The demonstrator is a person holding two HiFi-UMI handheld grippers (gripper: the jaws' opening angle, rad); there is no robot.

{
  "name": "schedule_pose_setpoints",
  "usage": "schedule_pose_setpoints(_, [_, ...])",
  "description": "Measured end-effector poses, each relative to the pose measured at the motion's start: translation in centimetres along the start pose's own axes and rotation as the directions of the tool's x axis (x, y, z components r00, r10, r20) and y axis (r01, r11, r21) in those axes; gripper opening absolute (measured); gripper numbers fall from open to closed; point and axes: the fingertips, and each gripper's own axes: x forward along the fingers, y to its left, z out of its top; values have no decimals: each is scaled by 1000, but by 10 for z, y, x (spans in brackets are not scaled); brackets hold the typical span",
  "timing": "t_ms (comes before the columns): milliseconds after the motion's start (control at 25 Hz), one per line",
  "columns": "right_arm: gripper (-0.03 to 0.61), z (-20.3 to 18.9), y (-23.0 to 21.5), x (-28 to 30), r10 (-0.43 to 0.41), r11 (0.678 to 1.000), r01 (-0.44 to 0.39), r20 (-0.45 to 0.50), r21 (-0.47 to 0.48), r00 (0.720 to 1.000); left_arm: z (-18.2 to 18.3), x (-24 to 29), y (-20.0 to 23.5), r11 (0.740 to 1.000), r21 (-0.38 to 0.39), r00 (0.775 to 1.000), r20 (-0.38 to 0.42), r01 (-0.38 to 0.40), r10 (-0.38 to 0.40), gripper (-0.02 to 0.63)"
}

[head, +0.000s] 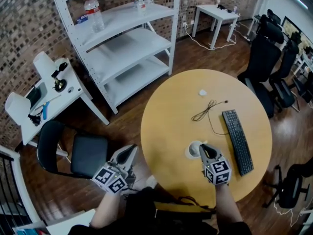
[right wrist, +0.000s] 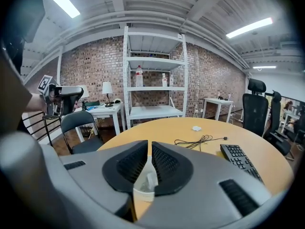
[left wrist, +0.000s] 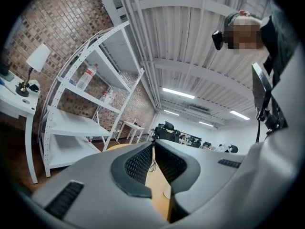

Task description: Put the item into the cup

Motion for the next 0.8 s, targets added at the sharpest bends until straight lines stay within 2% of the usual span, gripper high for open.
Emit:
schedule_pose_setpoints(200, [34,16,-1,-6,-21,1000,20,55,9,998,-5,3,2,1000,-9,1000,-11,22,-22,11])
schedule_pose_setpoints(440, [34,35,-17,-36,-92,995,86,162,40,982,1,26,-9,995,17,995,-21,102,-102,11])
schedule_pose_setpoints(640, [34,43,-49,-86,-216,975,189,294,118,931,7,58,-32,980,53,981,-34,191,-190,11])
schedule_pose_setpoints(800, [32,37,-71,-134,-331,941,284,327,184,885,1,81,-54,962,57,963,-55,267,-264,11])
